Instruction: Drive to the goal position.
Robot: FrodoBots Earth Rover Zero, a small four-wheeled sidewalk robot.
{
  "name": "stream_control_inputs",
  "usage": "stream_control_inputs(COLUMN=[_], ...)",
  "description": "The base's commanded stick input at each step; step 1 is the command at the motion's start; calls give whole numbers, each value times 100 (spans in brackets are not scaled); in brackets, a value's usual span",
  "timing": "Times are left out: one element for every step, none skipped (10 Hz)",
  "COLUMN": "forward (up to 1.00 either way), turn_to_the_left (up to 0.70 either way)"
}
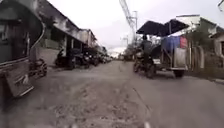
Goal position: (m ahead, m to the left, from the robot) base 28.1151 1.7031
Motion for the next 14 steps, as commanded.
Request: stream_control_inputs(forward=[70, 70, 70, 70, 70, 70, 70, 70, 70, 70, 70, 70, 70, 70], turn_to_the_left=[0, 0, 0, 0, 0, 0, 0, 0, 0, 0, 0, -10, -32, -10])
